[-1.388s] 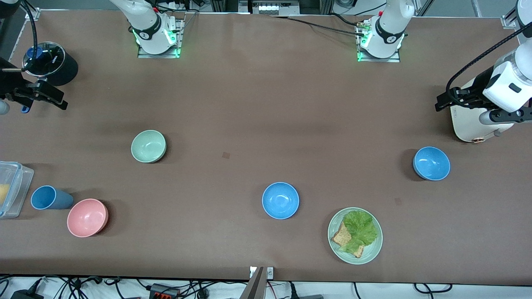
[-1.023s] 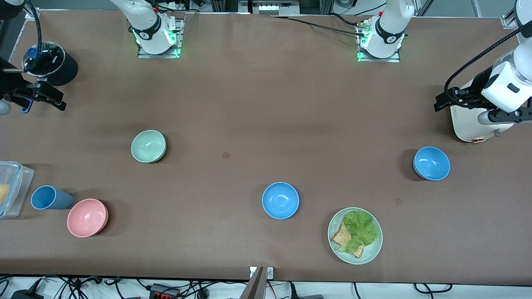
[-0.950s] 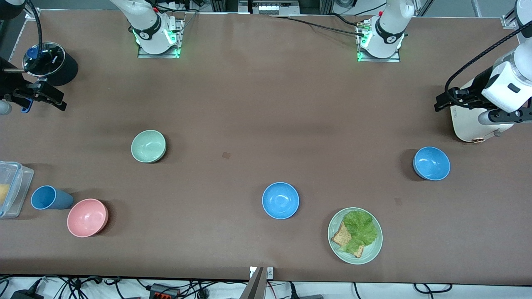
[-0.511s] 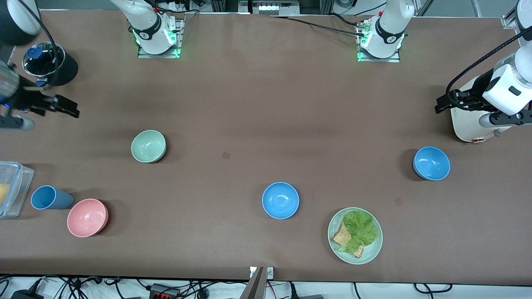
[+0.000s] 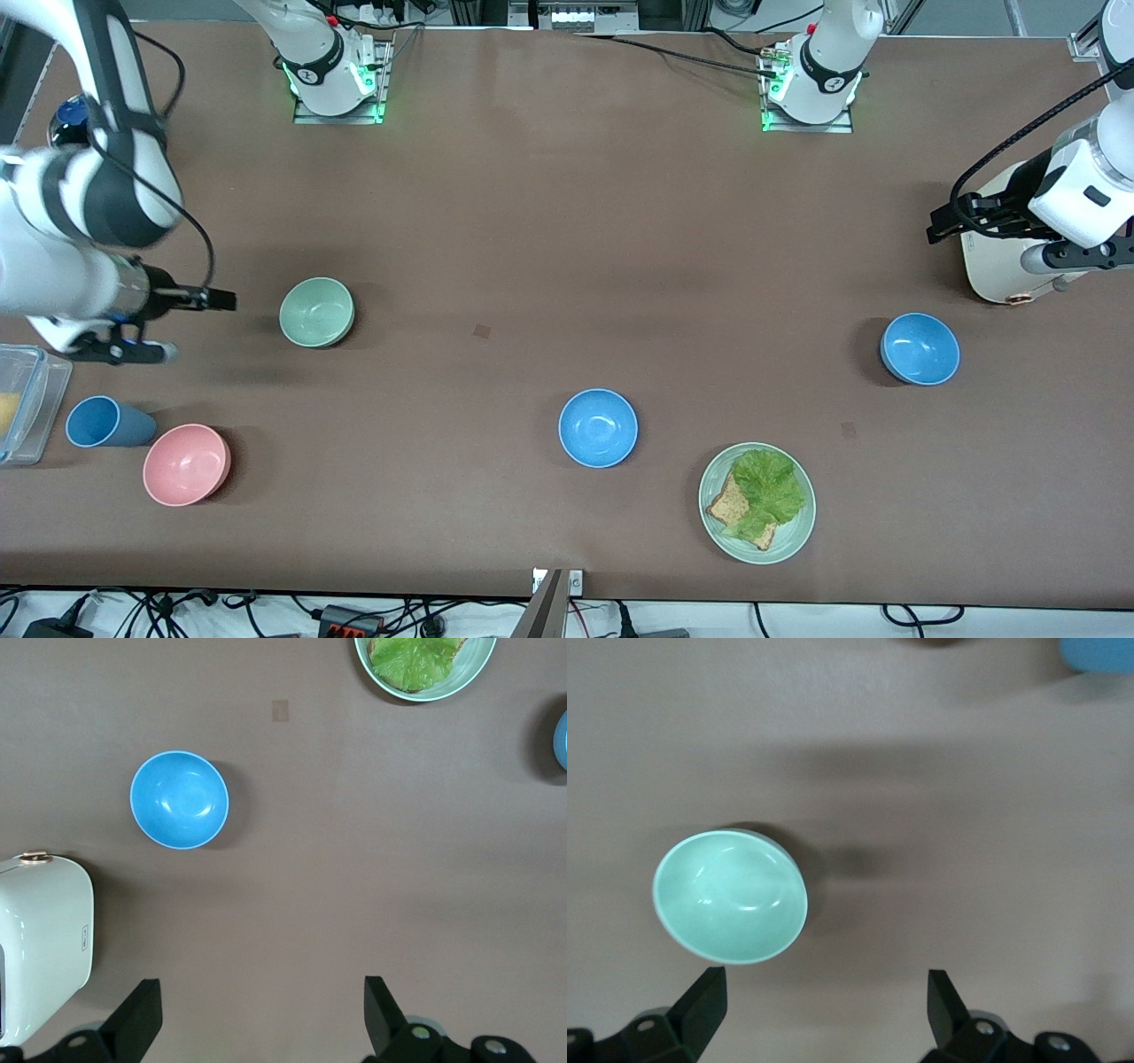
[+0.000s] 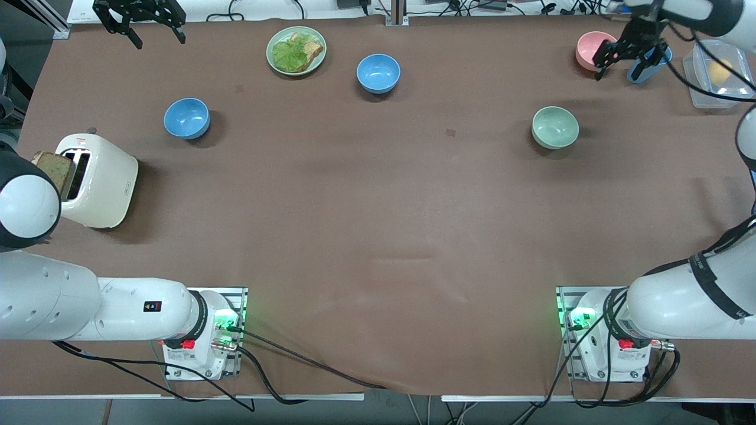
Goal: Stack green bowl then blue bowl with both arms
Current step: 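Grasp the green bowl rim with the right gripper and lift it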
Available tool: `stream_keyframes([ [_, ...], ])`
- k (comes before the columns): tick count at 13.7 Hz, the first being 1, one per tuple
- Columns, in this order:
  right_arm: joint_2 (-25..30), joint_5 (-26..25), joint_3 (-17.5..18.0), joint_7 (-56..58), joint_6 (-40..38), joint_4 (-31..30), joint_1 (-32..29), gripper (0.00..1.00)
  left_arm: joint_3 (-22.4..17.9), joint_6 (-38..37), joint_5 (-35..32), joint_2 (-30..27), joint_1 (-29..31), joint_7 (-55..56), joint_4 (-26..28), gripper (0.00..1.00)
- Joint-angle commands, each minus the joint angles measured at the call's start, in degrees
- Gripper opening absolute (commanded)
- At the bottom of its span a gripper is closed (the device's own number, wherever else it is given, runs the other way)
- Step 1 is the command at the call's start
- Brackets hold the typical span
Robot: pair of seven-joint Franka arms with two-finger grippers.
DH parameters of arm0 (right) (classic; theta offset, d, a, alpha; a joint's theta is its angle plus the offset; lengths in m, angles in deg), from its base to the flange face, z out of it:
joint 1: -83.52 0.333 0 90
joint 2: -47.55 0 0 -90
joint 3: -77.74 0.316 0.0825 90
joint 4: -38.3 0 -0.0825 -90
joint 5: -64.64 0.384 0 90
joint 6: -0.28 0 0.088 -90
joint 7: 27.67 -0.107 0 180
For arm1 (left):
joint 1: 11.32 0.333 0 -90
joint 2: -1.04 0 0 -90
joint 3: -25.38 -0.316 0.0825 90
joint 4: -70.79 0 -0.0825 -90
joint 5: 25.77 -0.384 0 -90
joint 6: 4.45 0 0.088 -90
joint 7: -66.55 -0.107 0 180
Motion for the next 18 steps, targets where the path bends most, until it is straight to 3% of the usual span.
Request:
stream_keyframes([
  [1,-4.02,-0.28,0.35,-0.71,1.11,0.73,-0.02,1.0,0.03,-0.94,-0.35,0.67,-0.14,0.32,-1.67,1.0],
  [7,-10.7,2.96,0.35,-0.79,4.28,0.73,0.77,1.0,0.03,-0.94,-0.35,0.76,0.04,0.23,-1.76,1.0],
  [9,-11.93,4.2,0.35,-0.79,4.46,0.73,1.47,0.96,0.03,-0.94,-0.35,0.76,0.04,0.32,-1.67,1.0],
  [11,-12.81,4.2,0.35,-0.53,5.07,0.73,1.74,0.8,0.03,-0.94,-0.35,0.76,0.04,0.32,-1.67,1.0],
  [14,-13.34,4.2,0.35,0.0,4.28,0.73,1.91,0.3,0.03,-0.94,-0.26,0.76,0.13,0.32,-1.67,1.0],
  [16,-13.52,4.2,0.35,0.0,3.93,0.55,2.18,0.05,0.03,-0.94,-0.26,0.76,0.13,0.32,-1.67,1.0],
  [18,-13.61,4.2,0.44,0.08,3.84,0.55,2.61,0.0,0.03,-0.94,-0.26,0.76,0.13,0.32,-1.67,1.0],
])
